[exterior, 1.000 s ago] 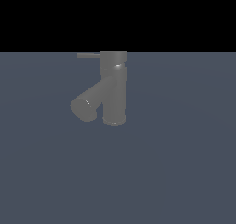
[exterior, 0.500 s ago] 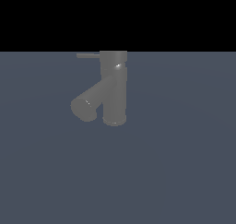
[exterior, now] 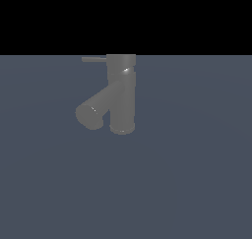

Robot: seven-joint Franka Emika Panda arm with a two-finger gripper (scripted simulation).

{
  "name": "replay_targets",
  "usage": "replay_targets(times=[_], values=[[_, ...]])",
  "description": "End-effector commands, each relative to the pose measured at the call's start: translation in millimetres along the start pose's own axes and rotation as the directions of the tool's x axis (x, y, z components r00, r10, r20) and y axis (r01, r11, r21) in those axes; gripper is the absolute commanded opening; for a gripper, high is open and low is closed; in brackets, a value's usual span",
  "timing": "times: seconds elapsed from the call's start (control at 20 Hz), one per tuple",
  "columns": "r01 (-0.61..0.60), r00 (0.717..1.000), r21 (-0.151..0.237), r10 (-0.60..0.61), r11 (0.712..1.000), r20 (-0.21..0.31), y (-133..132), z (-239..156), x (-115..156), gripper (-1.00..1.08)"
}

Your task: Turn on the faucet by rotating a designated handle.

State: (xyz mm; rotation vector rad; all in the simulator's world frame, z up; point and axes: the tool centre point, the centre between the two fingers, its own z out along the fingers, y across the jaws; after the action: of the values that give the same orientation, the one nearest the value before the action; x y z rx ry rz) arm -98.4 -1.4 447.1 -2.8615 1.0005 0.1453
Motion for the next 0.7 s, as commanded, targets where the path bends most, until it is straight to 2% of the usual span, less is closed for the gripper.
replay_targets(times=[0.0, 0.3, 0.65], values=[[-0.065, 0.998, 0.004, 0.065, 0.998, 0.005, -12, 6, 9, -1.0], [-0.217, 0.976, 0.005, 0.217, 0.976, 0.012, -41, 22, 30, -1.0], [-0.387, 0.922, 0.001, 0.387, 0.922, 0.009, -74, 45, 53, -1.0]])
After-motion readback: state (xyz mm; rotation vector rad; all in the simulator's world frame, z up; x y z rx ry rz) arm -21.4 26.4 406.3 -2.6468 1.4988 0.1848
